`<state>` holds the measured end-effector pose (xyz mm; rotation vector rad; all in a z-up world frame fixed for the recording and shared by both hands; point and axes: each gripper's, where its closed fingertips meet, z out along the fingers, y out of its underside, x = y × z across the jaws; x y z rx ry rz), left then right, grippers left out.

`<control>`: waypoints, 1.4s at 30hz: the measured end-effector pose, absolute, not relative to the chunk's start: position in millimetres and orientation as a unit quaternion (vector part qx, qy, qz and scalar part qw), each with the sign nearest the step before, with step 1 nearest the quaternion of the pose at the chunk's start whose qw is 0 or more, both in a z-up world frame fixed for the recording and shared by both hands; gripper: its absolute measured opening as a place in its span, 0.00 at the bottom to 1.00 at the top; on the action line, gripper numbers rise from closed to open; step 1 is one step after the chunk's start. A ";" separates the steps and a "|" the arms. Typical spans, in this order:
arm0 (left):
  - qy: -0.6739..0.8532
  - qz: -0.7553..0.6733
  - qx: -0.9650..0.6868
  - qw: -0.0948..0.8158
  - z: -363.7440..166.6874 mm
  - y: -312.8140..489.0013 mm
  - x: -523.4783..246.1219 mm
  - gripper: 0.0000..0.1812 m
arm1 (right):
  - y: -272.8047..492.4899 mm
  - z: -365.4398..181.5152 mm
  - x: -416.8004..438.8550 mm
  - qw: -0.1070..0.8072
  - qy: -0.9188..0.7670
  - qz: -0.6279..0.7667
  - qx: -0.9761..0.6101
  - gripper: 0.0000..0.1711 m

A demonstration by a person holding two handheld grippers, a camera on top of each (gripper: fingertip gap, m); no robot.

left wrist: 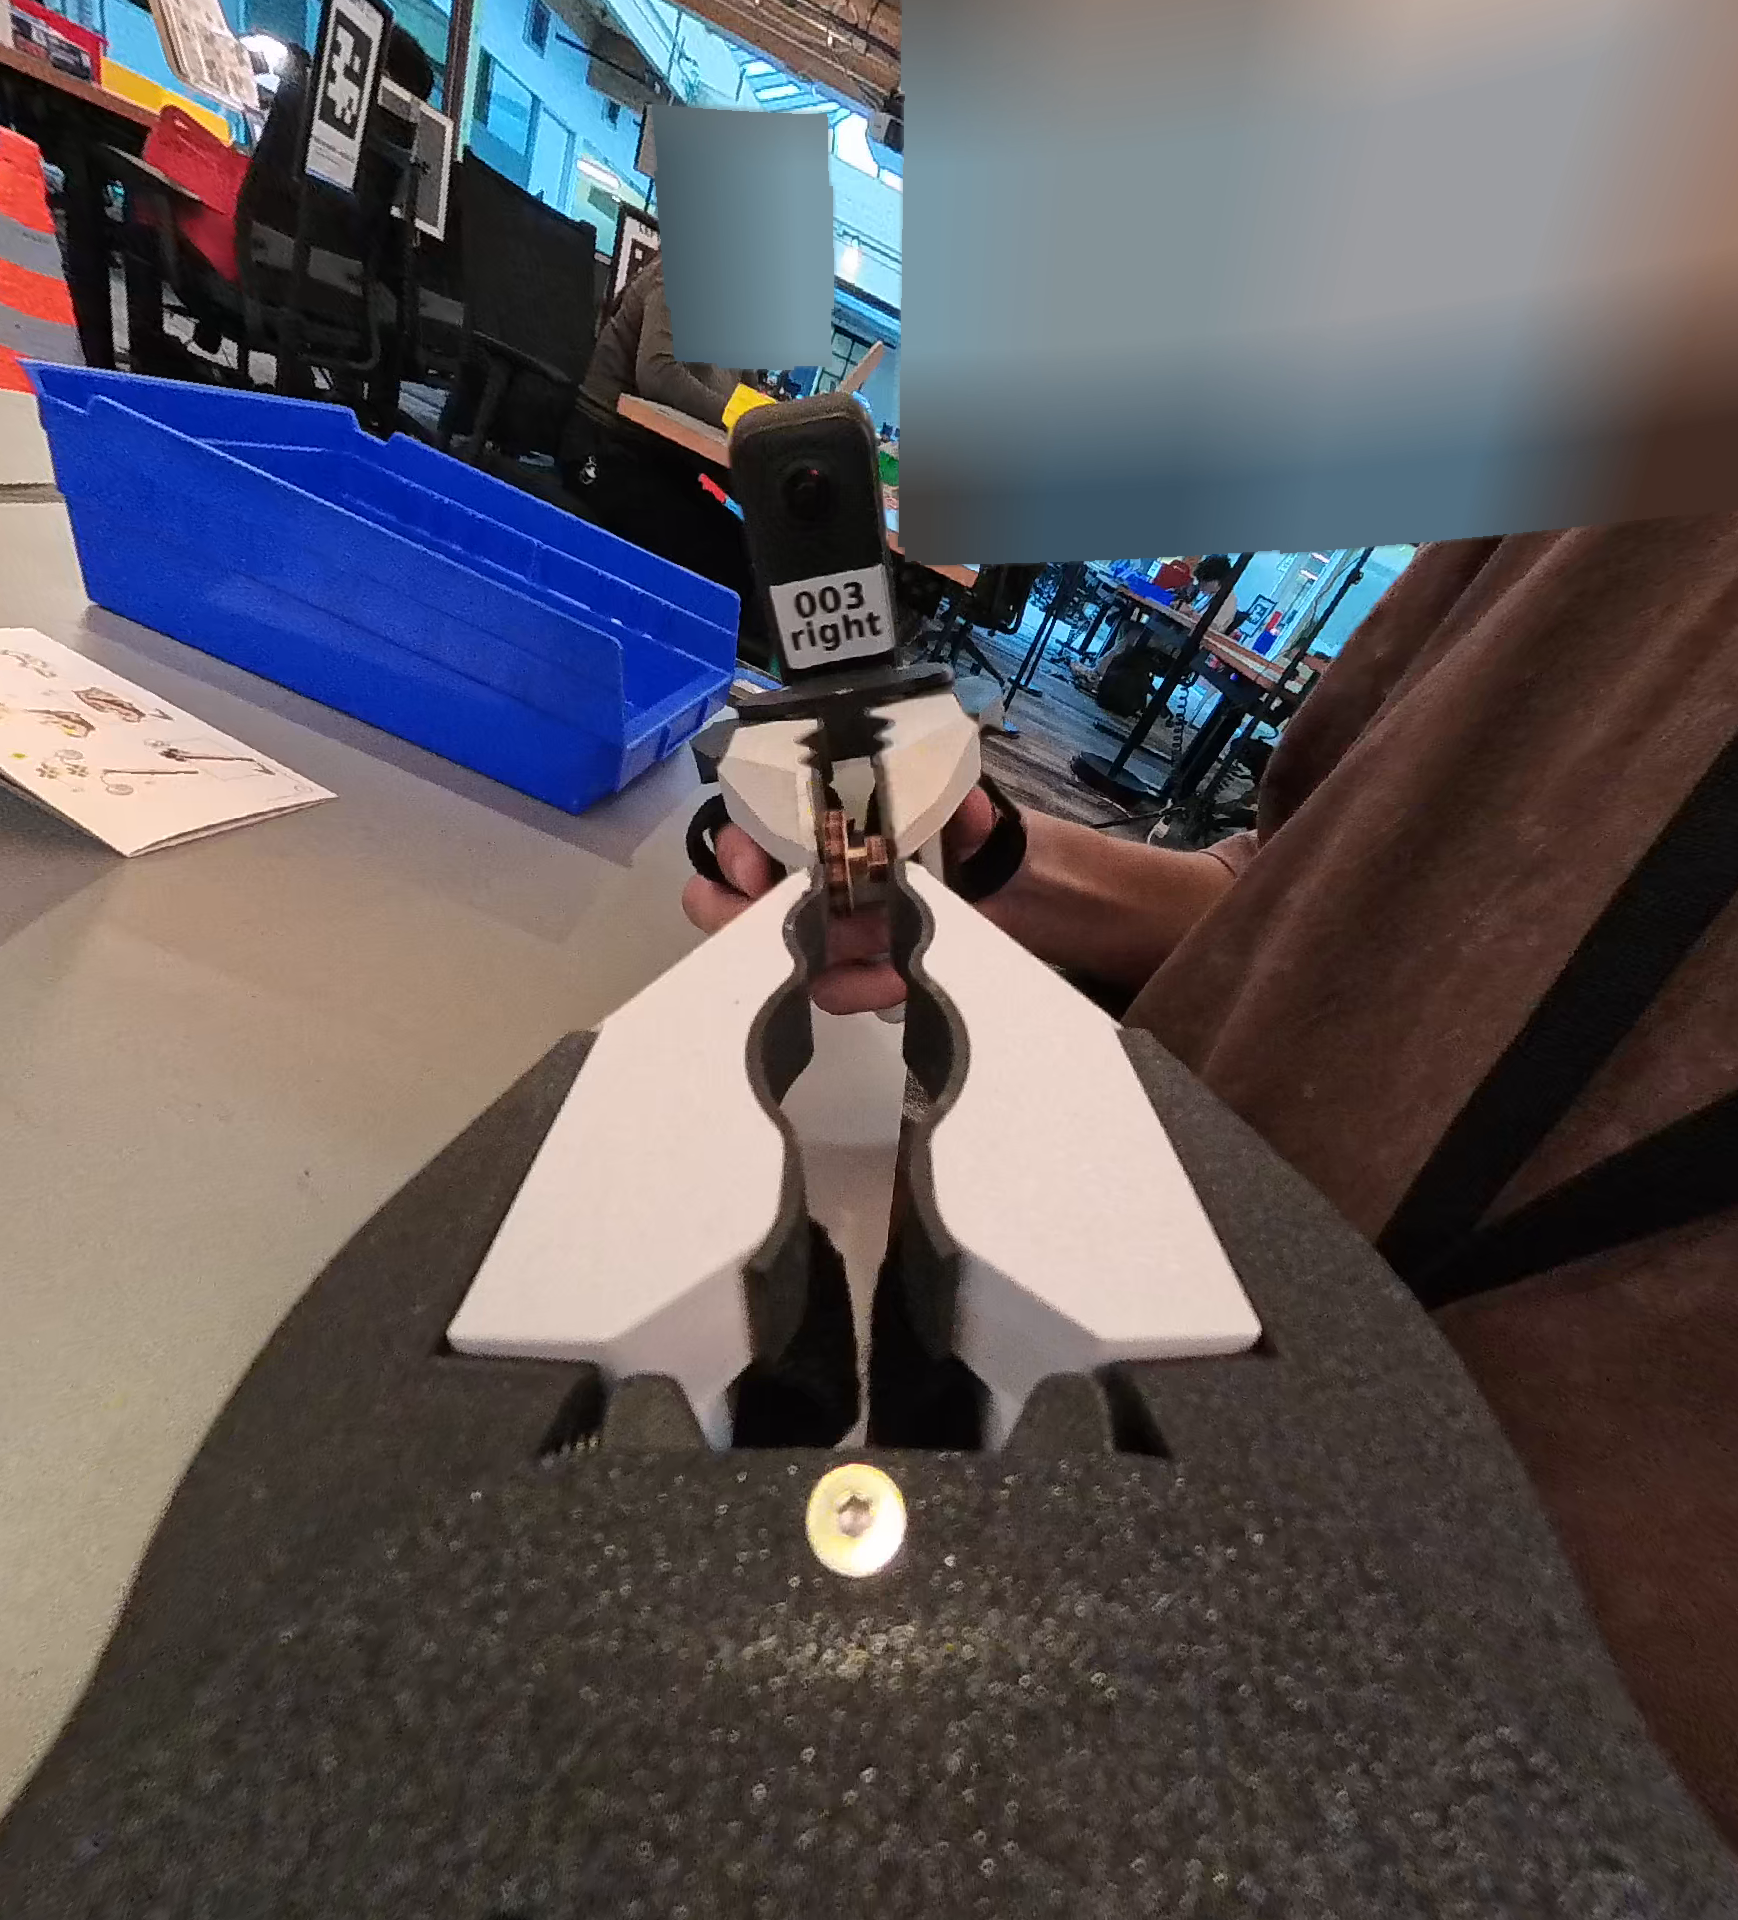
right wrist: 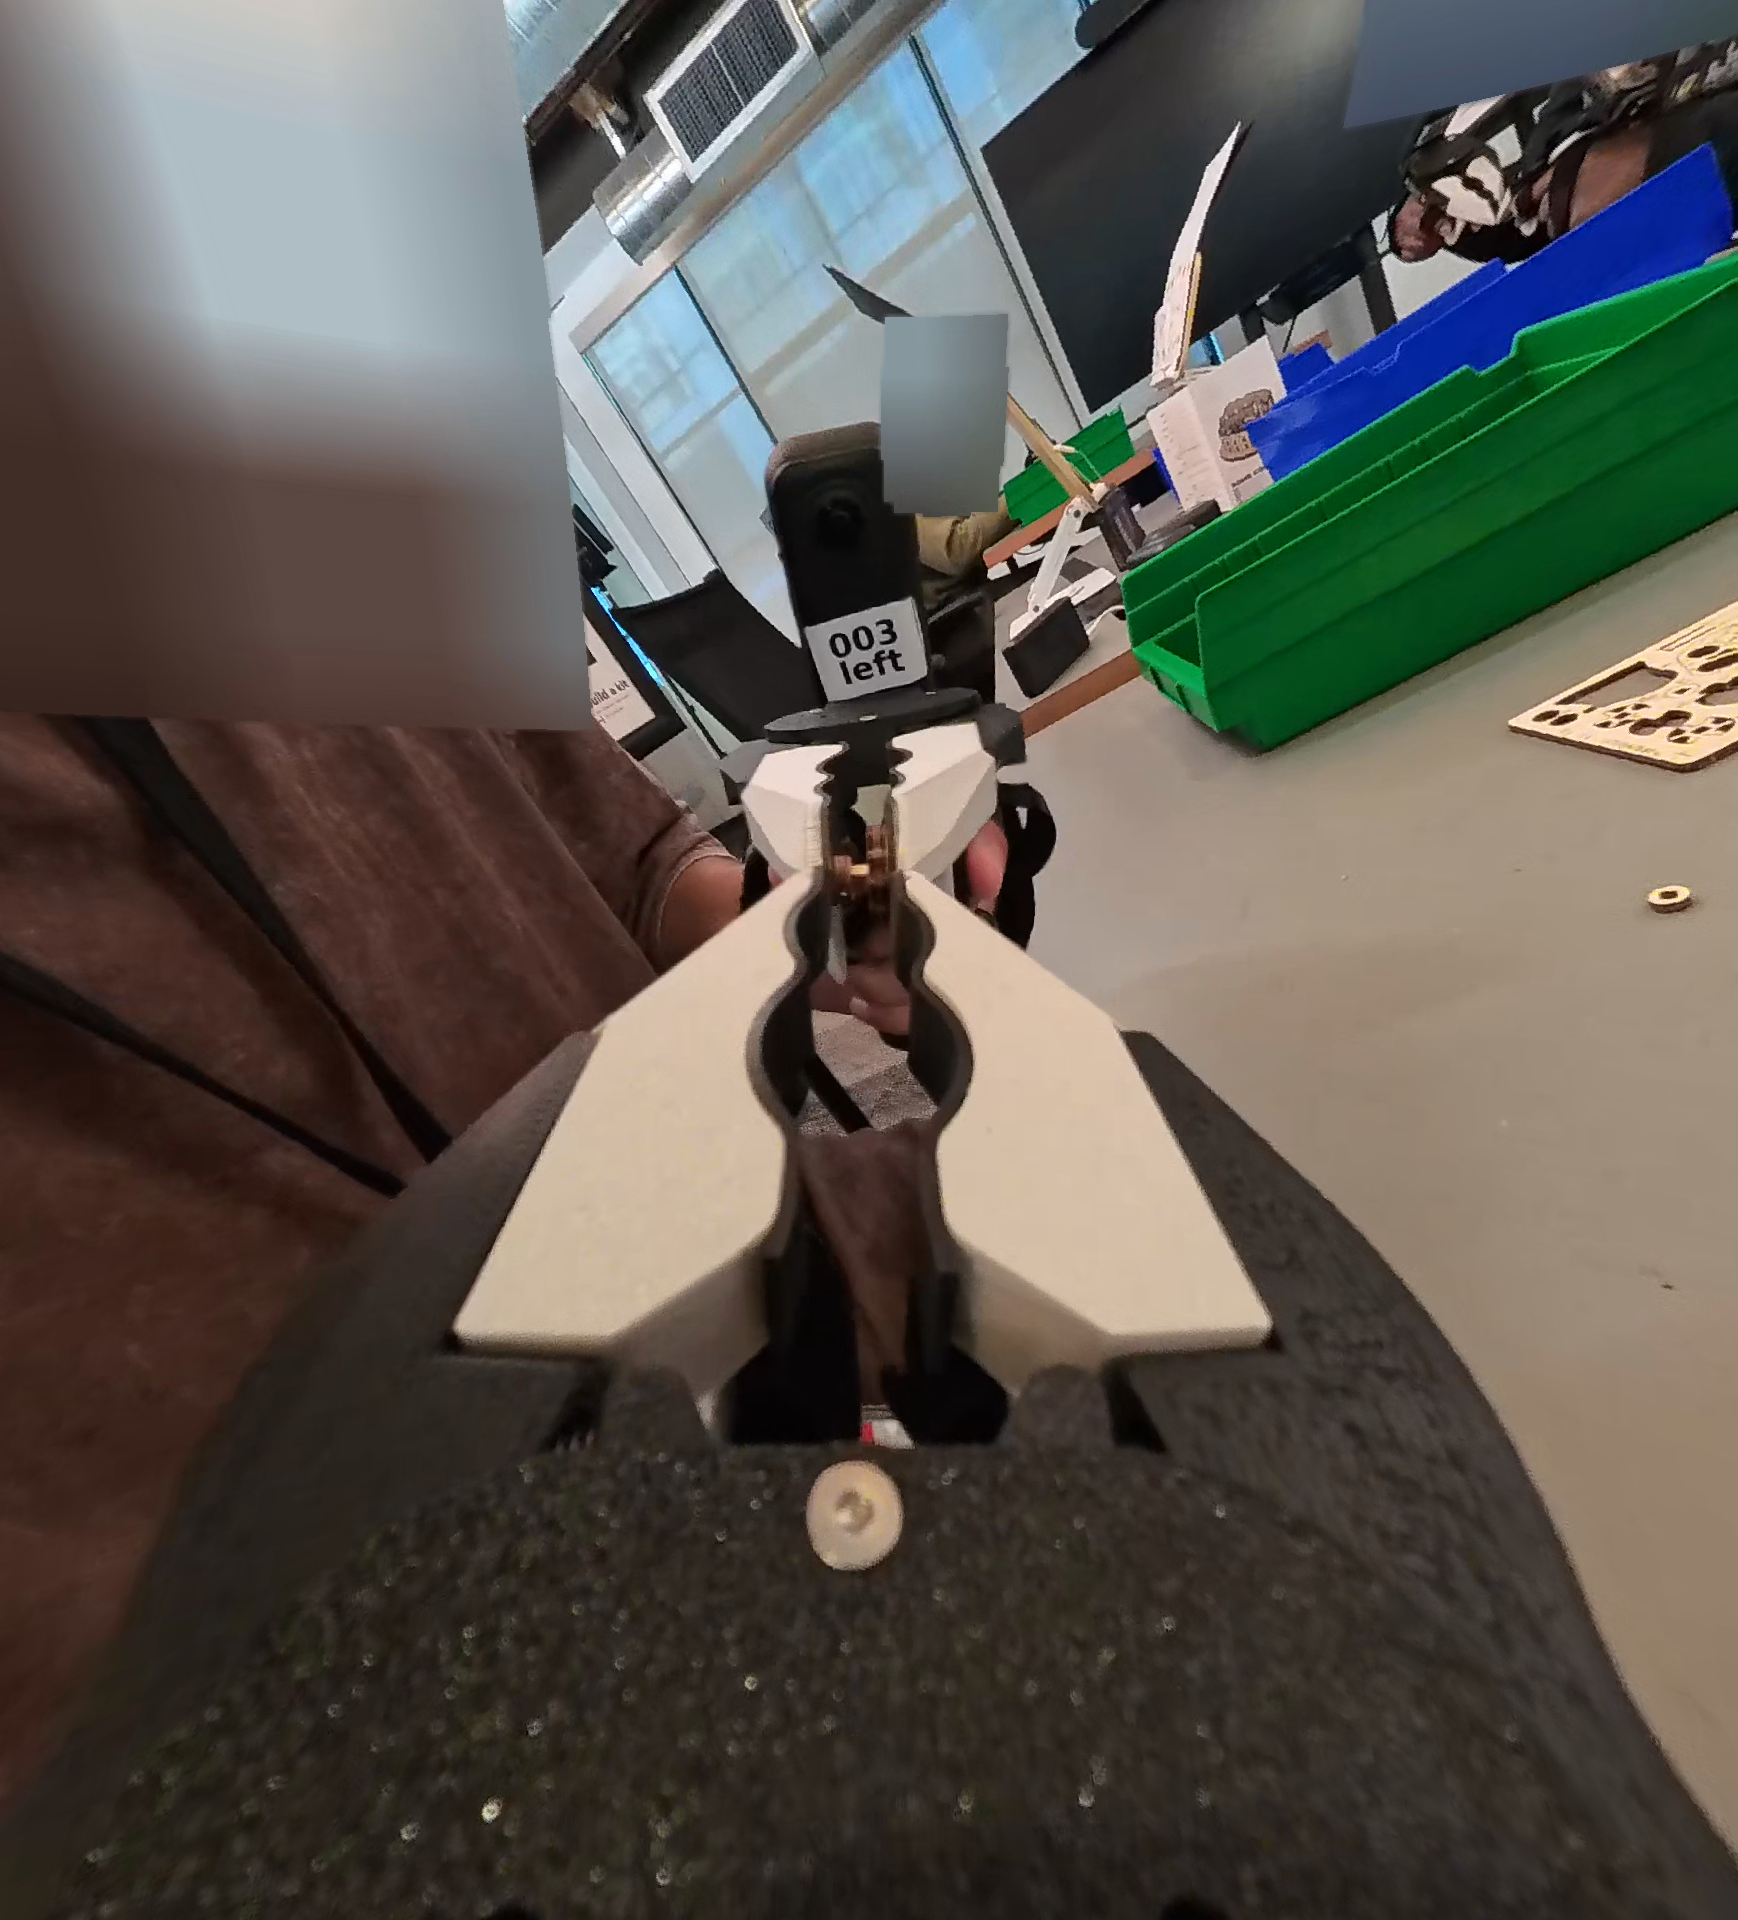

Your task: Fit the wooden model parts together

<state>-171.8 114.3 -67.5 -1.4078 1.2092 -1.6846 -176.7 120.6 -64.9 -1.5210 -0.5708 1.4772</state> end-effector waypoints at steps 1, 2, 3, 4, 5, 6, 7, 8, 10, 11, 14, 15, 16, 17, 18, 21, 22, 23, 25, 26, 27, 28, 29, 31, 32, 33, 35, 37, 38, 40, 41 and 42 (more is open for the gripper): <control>0.458 -0.640 -0.533 0.311 -67.5 113.8 -171.6 0.05 | 120.0 -64.7 -176.4 0.455 -0.233 0.599 -0.616 0.06; 0.456 -0.641 -0.534 0.310 -67.6 113.7 -171.2 0.05 | 120.0 -64.9 -176.1 0.455 -0.235 0.597 -0.617 0.06; 0.455 -0.641 -0.536 0.308 -68.1 114.1 -170.9 0.05 | 120.7 -65.5 -175.8 0.459 -0.237 0.591 -0.620 0.06; 0.453 -0.642 -0.539 0.304 -68.7 114.5 -170.7 0.05 | 121.3 -65.8 -175.6 0.464 -0.241 0.583 -0.621 0.06; 0.452 -0.642 -0.542 0.300 -69.7 115.0 -170.5 0.05 | 121.9 -66.7 -175.3 0.467 -0.244 0.577 -0.624 0.06; 0.453 -0.641 -0.545 0.295 -71.1 115.5 -170.4 0.05 | 122.3 -68.1 -175.2 0.466 -0.246 0.573 -0.627 0.06; 0.456 -0.637 -0.548 0.293 -72.6 116.1 -170.5 0.05 | 122.9 -69.6 -175.2 0.465 -0.247 0.571 -0.630 0.06; 0.460 -0.632 -0.550 0.294 -73.8 117.0 -170.9 0.05 | 123.6 -70.6 -175.0 0.464 -0.248 0.568 -0.633 0.06; 0.469 -0.621 -0.551 0.301 -74.4 118.2 -172.3 0.05 | 123.6 -71.4 -173.6 0.468 -0.255 0.559 -0.635 0.06; 0.474 -0.615 -0.552 0.303 -75.4 118.6 -172.7 0.05 | 123.1 -72.0 -173.1 0.470 -0.262 0.554 -0.635 0.06; 0.488 -0.598 -0.555 0.310 -79.0 118.4 -172.6 0.03 | 122.1 -74.9 -173.7 0.472 -0.276 0.539 -0.640 0.06; 0.492 -0.592 -0.556 0.314 -79.6 118.5 -172.5 0.03 | 122.2 -75.5 -173.6 0.474 -0.279 0.535 -0.642 0.06; 0.496 -0.586 -0.557 0.317 -80.4 118.4 -172.4 0.03 | 122.1 -76.1 -173.7 0.476 -0.283 0.530 -0.642 0.06; 0.501 -0.579 -0.557 0.322 -81.3 118.1 -172.3 0.03 | 121.8 -76.8 -173.9 0.478 -0.290 0.523 -0.644 0.06; 0.508 -0.570 -0.557 0.327 -82.5 117.9 -172.2 0.03 | 121.7 -77.7 -173.9 0.480 -0.296 0.516 -0.645 0.06; 0.521 -0.560 -0.552 0.333 -82.5 115.6 -172.6 0.05 | 121.4 -78.2 -173.8 0.485 -0.303 0.509 -0.643 0.06; 0.521 -0.565 -0.550 0.327 -81.9 114.0 -172.7 0.07 | 121.7 -78.0 -173.0 0.484 -0.302 0.511 -0.643 0.06; 0.520 -0.570 -0.550 0.319 -81.7 112.8 -172.7 0.09 | 121.5 -78.5 -172.8 0.482 -0.303 0.511 -0.644 0.06; 0.521 -0.571 -0.552 0.313 -83.1 112.6 -172.9 0.08 | 120.0 -79.7 -173.4 0.480 -0.312 0.509 -0.643 0.06; 0.521 -0.569 -0.552 0.315 -83.6 113.2 -173.0 0.07 | 119.8 -80.3 -174.0 0.479 -0.314 0.509 -0.643 0.06; 0.522 -0.569 -0.552 0.315 -83.8 113.2 -173.2 0.06 | 118.7 -80.5 -175.0 0.477 -0.316 0.511 -0.641 0.06; 0.523 -0.571 -0.550 0.312 -83.7 112.1 -173.1 0.05 | 117.8 -81.2 -175.9 0.475 -0.320 0.511 -0.641 0.06; 0.524 -0.572 -0.549 0.310 -84.0 110.8 -172.9 0.06 | 116.6 -82.6 -177.6 0.472 -0.327 0.509 -0.641 0.06; 0.529 -0.570 -0.547 0.310 -84.9 109.1 -173.2 0.05 | 115.8 -83.2 -179.0 0.473 -0.332 0.506 -0.640 0.06; 0.531 -0.569 -0.546 0.310 -84.6 109.1 -173.5 0.05 | 115.7 -83.1 -179.4 0.471 -0.331 0.509 -0.640 0.06; 0.534 -0.568 -0.545 0.310 -84.3 108.8 -173.9 0.05 | 115.5 -83.0 -179.7 0.469 -0.329 0.512 -0.640 0.06; 0.531 -0.577 -0.537 0.310 -80.1 106.9 -174.5 0.05 | 113.6 -78.3 -180.0 0.468 -0.323 0.530 -0.629 0.06; 0.531 -0.580 -0.535 0.310 -78.4 106.5 -175.0 0.05 | 113.4 -77.4 -180.2 0.470 -0.325 0.529 -0.628 0.06; 0.530 -0.580 -0.535 0.310 -78.4 106.7 -175.1 0.05 | 113.5 -77.6 -180.1 0.471 -0.324 0.528 -0.628 0.06; 0.527 -0.584 -0.535 0.310 -77.3 106.9 -175.2 0.05 | 113.6 -76.7 -179.7 0.471 -0.322 0.531 -0.627 0.06; 0.527 -0.583 -0.535 0.311 -77.2 107.1 -175.1 0.05 | 113.9 -76.6 -179.6 0.472 -0.322 0.530 -0.627 0.06; 0.527 -0.582 -0.535 0.311 -77.2 107.2 -175.1 0.05 | 113.8 -76.7 -179.6 0.472 -0.322 0.530 -0.627 0.06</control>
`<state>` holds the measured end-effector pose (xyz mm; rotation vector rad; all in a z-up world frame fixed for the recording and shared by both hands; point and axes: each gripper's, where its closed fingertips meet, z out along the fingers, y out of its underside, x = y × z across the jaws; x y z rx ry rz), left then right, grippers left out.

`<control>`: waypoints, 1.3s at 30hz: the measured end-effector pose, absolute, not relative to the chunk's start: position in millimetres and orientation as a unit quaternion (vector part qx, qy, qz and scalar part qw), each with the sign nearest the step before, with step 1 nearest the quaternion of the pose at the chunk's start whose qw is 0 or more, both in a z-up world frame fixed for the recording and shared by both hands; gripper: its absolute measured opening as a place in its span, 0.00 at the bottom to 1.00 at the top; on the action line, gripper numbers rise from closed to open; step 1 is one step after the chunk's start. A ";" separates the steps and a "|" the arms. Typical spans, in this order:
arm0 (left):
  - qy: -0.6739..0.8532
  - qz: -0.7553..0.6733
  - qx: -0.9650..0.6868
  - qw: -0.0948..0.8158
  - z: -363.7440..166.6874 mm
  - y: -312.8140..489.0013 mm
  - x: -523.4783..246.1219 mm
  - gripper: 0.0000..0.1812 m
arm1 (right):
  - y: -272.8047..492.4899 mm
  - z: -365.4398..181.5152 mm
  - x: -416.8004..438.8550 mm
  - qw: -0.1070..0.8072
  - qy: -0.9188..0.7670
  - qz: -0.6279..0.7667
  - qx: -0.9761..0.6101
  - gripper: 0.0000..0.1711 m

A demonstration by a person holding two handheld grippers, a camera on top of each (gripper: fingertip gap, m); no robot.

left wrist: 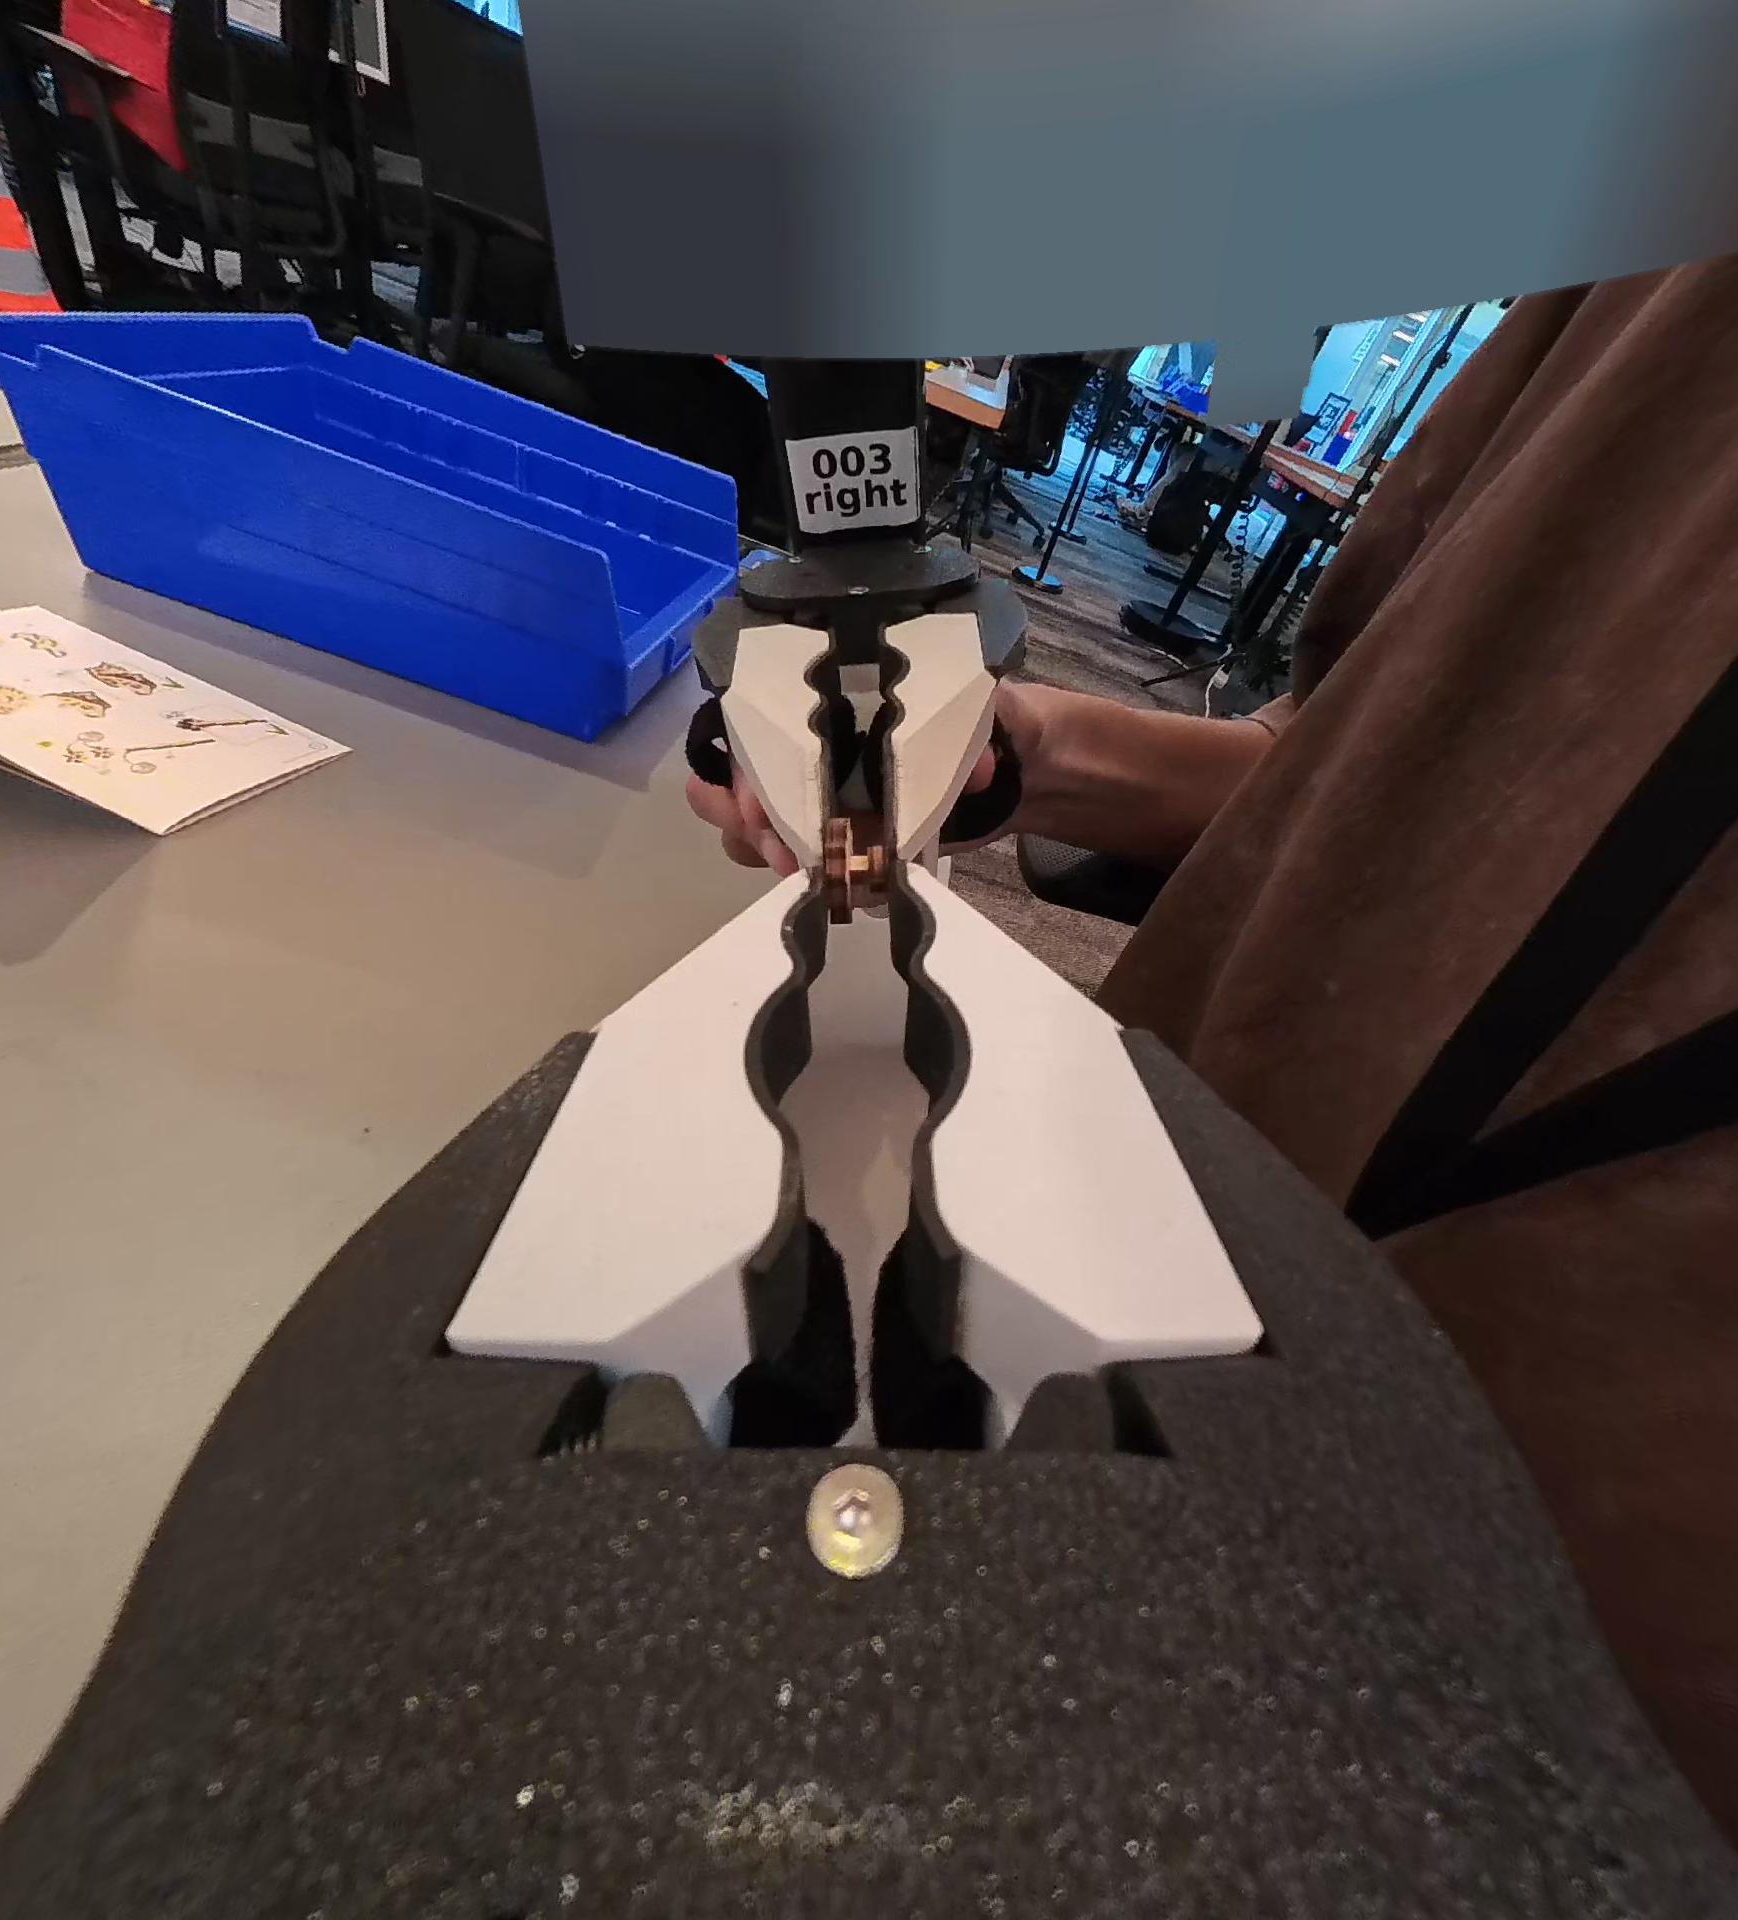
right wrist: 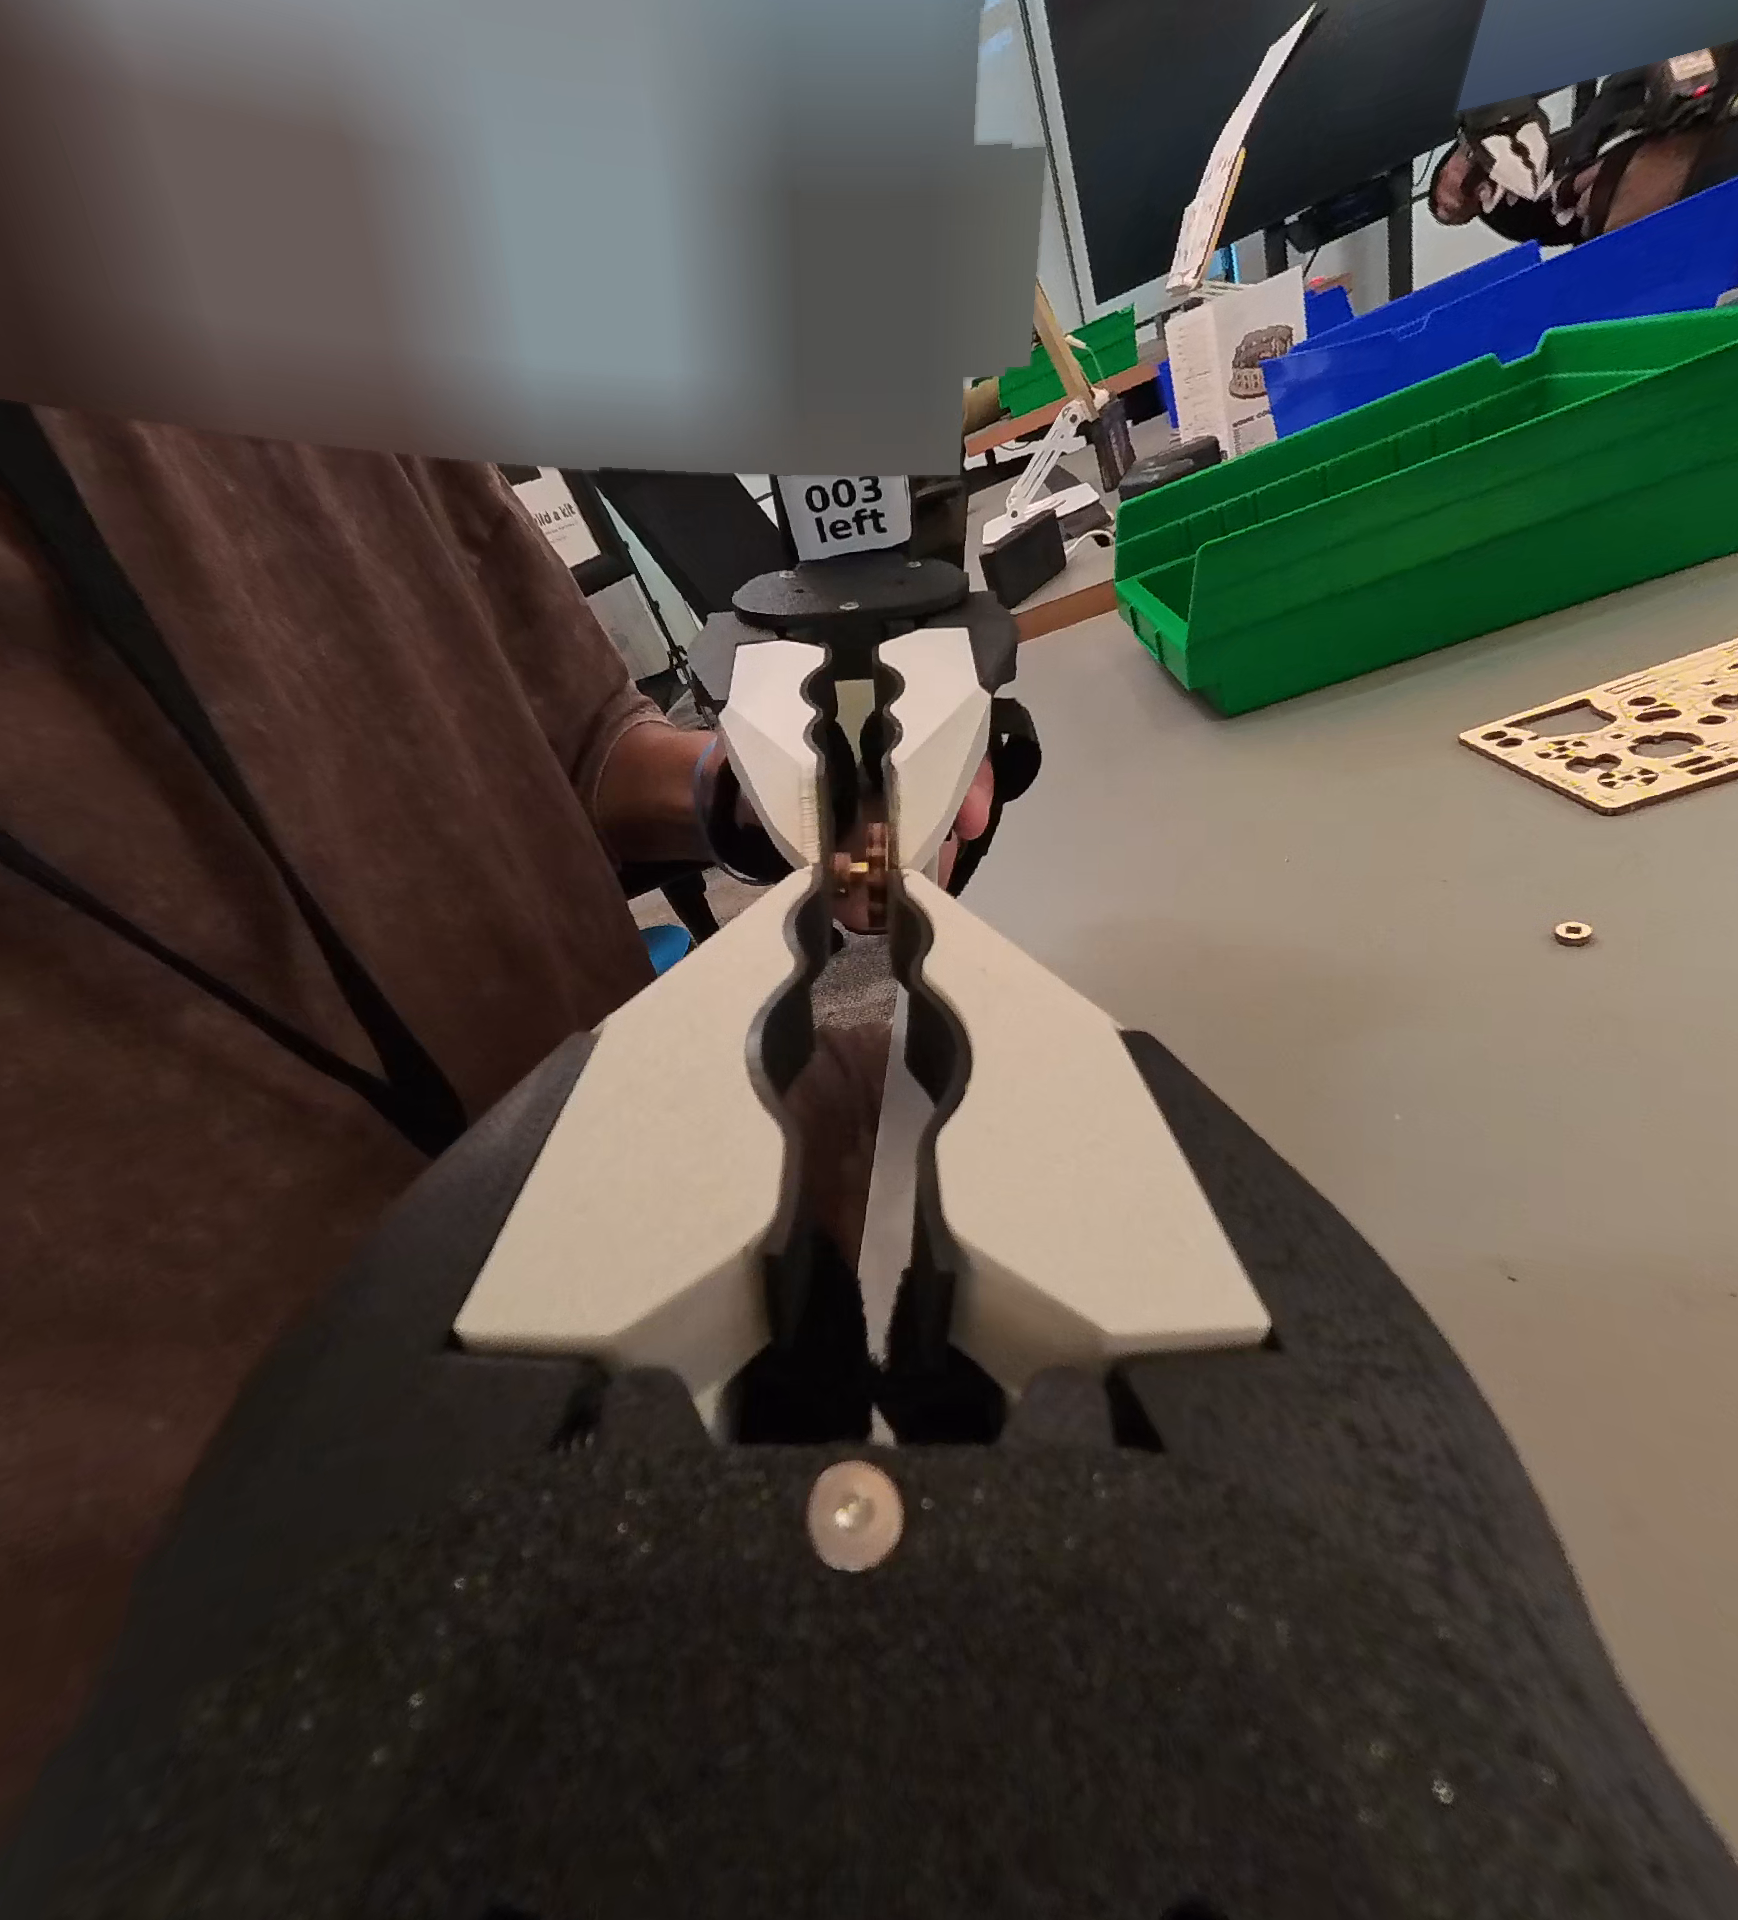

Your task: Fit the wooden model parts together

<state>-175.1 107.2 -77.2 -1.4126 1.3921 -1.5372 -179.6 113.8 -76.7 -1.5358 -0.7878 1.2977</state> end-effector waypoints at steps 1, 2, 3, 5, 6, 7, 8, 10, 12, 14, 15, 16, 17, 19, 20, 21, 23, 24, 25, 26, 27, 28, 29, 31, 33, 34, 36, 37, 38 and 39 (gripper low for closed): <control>0.527 -0.583 -0.535 0.311 -77.0 107.2 -175.2 0.05 | 113.9 -76.4 -179.7 0.472 -0.321 0.530 -0.627 0.06; 0.526 -0.583 -0.535 0.312 -76.8 107.3 -175.3 0.05 | 114.0 -76.1 -179.8 0.473 -0.320 0.530 -0.627 0.06; 0.527 -0.581 -0.535 0.313 -76.8 107.6 -175.1 0.05 | 114.3 -76.2 -179.5 0.473 -0.320 0.530 -0.627 0.06; 0.526 -0.582 -0.536 0.313 -76.3 107.8 -175.1 0.05 | 114.4 -75.6 -179.5 0.473 -0.318 0.531 -0.626 0.06; 0.525 -0.583 -0.535 0.314 -75.6 107.9 -175.3 0.05 | 114.5 -75.1 -179.8 0.474 -0.317 0.532 -0.625 0.06; 0.524 -0.584 -0.534 0.315 -74.8 107.9 -175.4 0.05 | 114.4 -74.2 -180.0 0.475 -0.316 0.534 -0.624 0.06; 0.524 -0.584 -0.533 0.316 -74.2 107.6 -175.5 0.05 | 114.1 -73.7 -179.9 0.476 -0.316 0.535 -0.623 0.06; 0.523 -0.587 -0.530 0.318 -72.4 106.8 -175.6 0.05 | 113.1 -71.9 -180.0 0.476 -0.315 0.540 -0.618 0.06; 0.522 -0.590 -0.526 0.321 -70.3 106.0 -176.0 0.05 | 112.5 -70.0 -180.3 0.477 -0.314 0.545 -0.614 0.06; 0.520 -0.598 -0.518 0.321 -66.6 104.0 -176.6 0.05 | 110.3 -66.0 -180.7 0.476 -0.310 0.558 -0.605 0.06; 0.519 -0.601 -0.515 0.323 -65.1 103.5 -176.9 0.05 | 109.9 -64.8 -180.9 0.477 -0.309 0.561 -0.602 0.06; 0.518 -0.604 -0.512 0.324 -63.7 102.6 -177.3 0.05 | 108.8 -63.4 -181.2 0.476 -0.309 0.566 -0.598 0.06; 0.517 -0.608 -0.508 0.323 -61.9 101.6 -177.7 0.05 | 107.8 -61.5 -181.6 0.475 -0.306 0.573 -0.594 0.06; 0.514 -0.614 -0.504 0.323 -59.2 100.7 -178.4 0.05 | 106.9 -58.9 -182.2 0.473 -0.300 0.583 -0.588 0.06; 0.514 -0.616 -0.501 0.325 -57.9 100.2 -178.8 0.05 | 106.3 -57.6 -182.6 0.472 -0.299 0.588 -0.585 0.06; 0.513 -0.616 -0.500 0.327 -57.3 100.4 -178.8 0.05 | 106.6 -57.0 -182.7 0.473 -0.296 0.589 -0.584 0.06; 0.516 -0.610 -0.501 0.332 -57.9 101.6 -178.7 0.04 | 107.6 -57.4 -182.5 0.475 -0.295 0.586 -0.587 0.05; 0.518 -0.605 -0.503 0.337 -58.3 102.6 -178.6 0.04 | 109.0 -57.5 -182.2 0.479 -0.294 0.582 -0.589 0.05; 0.521 -0.598 -0.504 0.343 -58.5 103.7 -178.5 0.04 | 109.7 -57.3 -182.3 0.485 -0.295 0.574 -0.590 0.06; 0.525 -0.588 -0.506 0.350 -59.3 105.1 -178.3 0.04 | 111.3 -57.8 -182.1 0.493 -0.298 0.563 -0.593 0.05; 0.529 -0.577 -0.509 0.358 -60.4 106.7 -178.0 0.04 | 113.2 -58.5 -181.6 0.501 -0.301 0.549 -0.597 0.06; 0.532 -0.569 -0.509 0.365 -60.3 106.9 -177.8 0.04 | 112.7 -57.7 -181.6 0.507 -0.307 0.543 -0.595 0.05; 0.535 -0.563 -0.509 0.371 -59.6 106.8 -177.7 0.04 | 112.9 -57.0 -181.4 0.513 -0.310 0.536 -0.595 0.05; 0.545 -0.548 -0.508 0.381 -59.1 106.5 -177.7 0.04 | 112.2 -56.3 -181.5 0.526 -0.322 0.519 -0.592 0.05; 0.553 -0.531 -0.509 0.391 -60.2 107.2 -177.5 0.04 | 112.8 -57.4 -181.2 0.535 -0.332 0.502 -0.593 0.06; 0.557 -0.526 -0.508 0.394 -60.9 106.4 -177.2 0.05 | 111.5 -58.0 -181.1 0.534 -0.337 0.501 -0.592 0.05; 0.570 -0.512 -0.504 0.399 -62.3 105.0 -177.3 0.05 | 110.3 -58.9 -181.1 0.536 -0.344 0.494 -0.592 0.05; 0.576 -0.505 -0.503 0.400 -62.6 104.6 -177.3 0.05 | 109.7 -59.4 -181.2 0.534 -0.346 0.496 -0.591 0.06; 0.576 -0.500 -0.503 0.406 -61.8 105.3 -177.2 0.05 | 110.8 -58.2 -181.0 0.534 -0.340 0.502 -0.589 0.06; 0.574 -0.500 -0.498 0.415 -59.8 105.5 -177.4 0.05 | 111.1 -55.6 -181.4 0.535 -0.333 0.509 -0.585 0.06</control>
